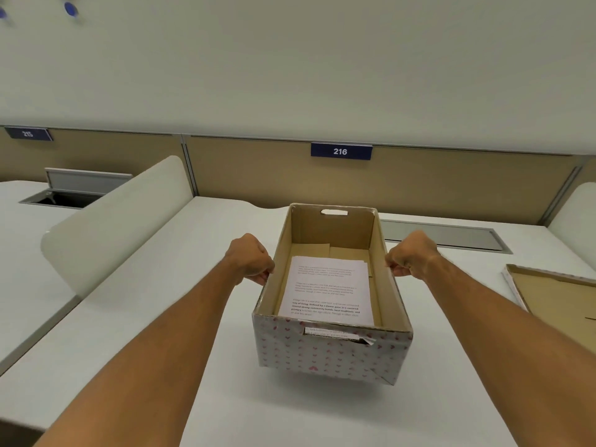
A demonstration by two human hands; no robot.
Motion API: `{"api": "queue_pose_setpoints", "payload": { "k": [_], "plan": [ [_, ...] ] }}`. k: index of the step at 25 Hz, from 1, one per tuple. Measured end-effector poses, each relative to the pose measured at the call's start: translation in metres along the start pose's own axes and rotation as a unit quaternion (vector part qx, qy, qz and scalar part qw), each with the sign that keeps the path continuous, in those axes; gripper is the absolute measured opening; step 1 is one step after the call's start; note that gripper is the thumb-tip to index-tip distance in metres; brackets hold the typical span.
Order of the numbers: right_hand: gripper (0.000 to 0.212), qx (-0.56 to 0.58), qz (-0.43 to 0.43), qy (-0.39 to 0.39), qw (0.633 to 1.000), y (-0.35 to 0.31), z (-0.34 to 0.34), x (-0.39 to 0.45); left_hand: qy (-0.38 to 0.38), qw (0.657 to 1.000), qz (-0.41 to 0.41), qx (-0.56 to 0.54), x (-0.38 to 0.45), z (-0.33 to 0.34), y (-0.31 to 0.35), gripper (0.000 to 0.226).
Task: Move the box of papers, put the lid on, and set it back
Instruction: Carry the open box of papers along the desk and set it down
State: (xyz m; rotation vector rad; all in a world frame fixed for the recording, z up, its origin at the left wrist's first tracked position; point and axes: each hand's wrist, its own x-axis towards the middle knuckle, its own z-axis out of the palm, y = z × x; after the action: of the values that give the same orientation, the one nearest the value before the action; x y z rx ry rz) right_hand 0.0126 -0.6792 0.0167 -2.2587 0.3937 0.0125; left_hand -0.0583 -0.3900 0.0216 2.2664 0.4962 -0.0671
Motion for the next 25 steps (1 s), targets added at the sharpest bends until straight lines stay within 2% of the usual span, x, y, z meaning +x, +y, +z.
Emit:
{"api": "queue_pose_setpoints", "payload": {
  "k": [11,17,19,21,23,25],
  "plan": [
    [0.016,0.008,0.008,-0.045,0.999,0.027,0.001,0.013,0.014,0.998,-0.06,0.009,-0.012,0.022,0.003,0.015],
    [0.014,-0.021,-0.011,-0.041,0.999,0.03,0.001,0.01,-0.001,0.996,-0.059,0.063,-0.005,0.021,-0.004,0.018],
    [0.019,-0.053,-0.042,-0.028,0.997,0.034,0.001,0.006,0.007,0.991,-0.033,0.128,-0.004,0.022,-0.002,0.025],
    [0.029,-0.087,-0.105,0.016,0.991,0.04,-0.002,-0.002,0.059,0.975,0.033,0.213,-0.005,0.03,0.005,0.037],
    [0.036,-0.131,-0.162,0.06,0.976,0.049,-0.006,-0.015,0.095,0.956,0.114,0.254,-0.007,0.047,0.016,0.056],
    [0.067,-0.231,-0.183,0.074,0.953,0.061,-0.011,-0.026,0.098,0.934,0.187,0.287,-0.009,0.068,0.03,0.081]
  ]
}}
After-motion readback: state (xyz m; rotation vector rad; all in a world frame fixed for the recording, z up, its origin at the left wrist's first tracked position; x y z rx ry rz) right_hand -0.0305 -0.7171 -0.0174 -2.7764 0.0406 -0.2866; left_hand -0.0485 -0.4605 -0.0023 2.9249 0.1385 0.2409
